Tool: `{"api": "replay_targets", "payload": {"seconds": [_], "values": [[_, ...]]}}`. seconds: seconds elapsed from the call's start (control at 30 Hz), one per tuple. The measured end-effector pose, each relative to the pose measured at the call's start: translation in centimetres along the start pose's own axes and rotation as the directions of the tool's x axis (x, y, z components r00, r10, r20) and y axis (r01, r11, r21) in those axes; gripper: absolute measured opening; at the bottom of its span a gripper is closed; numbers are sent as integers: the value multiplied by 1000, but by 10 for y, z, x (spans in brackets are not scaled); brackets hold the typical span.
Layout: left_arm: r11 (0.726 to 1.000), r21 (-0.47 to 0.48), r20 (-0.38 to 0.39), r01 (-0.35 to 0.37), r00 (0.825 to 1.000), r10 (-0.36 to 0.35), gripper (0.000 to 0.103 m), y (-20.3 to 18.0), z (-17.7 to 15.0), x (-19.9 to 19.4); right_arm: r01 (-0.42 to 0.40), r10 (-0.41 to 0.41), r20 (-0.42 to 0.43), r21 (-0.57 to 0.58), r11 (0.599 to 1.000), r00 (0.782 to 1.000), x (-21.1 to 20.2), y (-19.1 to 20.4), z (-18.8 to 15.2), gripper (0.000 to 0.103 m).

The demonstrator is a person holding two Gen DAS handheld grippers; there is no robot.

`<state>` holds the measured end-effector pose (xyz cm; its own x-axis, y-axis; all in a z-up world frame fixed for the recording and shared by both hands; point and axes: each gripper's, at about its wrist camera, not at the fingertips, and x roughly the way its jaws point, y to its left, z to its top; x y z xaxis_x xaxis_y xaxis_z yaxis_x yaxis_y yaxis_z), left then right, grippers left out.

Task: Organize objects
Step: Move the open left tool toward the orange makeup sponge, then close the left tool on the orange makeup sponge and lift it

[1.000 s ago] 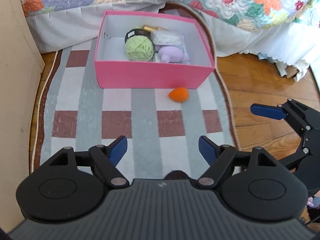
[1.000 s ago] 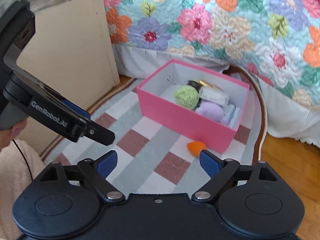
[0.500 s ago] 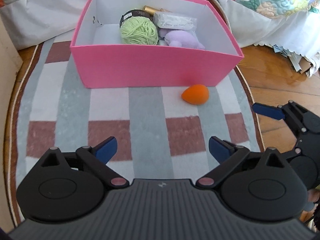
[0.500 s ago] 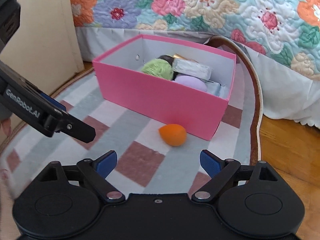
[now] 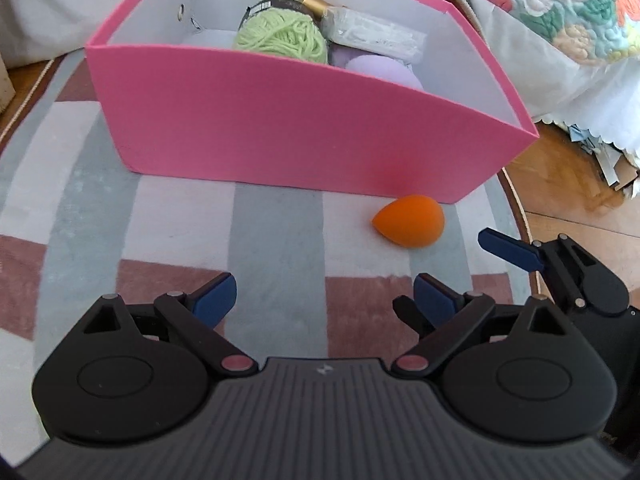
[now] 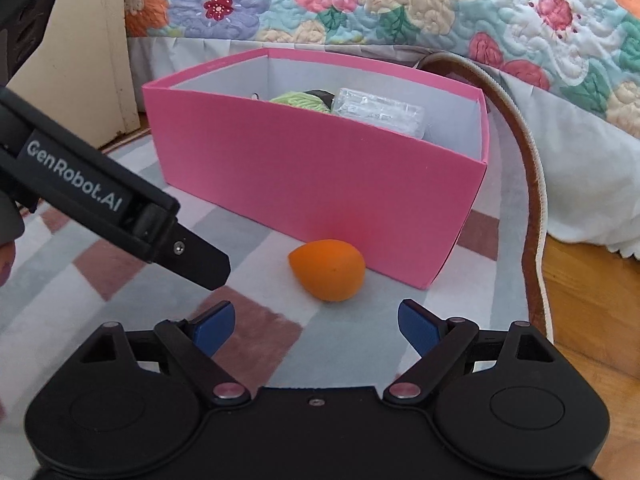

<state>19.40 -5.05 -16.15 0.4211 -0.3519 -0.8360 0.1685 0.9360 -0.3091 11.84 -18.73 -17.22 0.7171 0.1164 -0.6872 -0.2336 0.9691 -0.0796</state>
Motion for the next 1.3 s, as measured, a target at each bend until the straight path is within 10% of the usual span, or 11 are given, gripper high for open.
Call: {"api": "replay_targets", "payload": {"seconds": [0.47,0.83,1.3], "values": [[986,31,56,162,985,-164,90,-21,14,31,-3,3,10,-21,1000,1000,26,-8,8,70],[965,-56,57,255,966,-252,42,-12,18,45,-27,27,5,5,1000,1000,29,-12,5,46],[972,-26,24,234,972,-233,33,-24,1,34,-18,20,-50,32,999,999,21,-6,6,44]]}}
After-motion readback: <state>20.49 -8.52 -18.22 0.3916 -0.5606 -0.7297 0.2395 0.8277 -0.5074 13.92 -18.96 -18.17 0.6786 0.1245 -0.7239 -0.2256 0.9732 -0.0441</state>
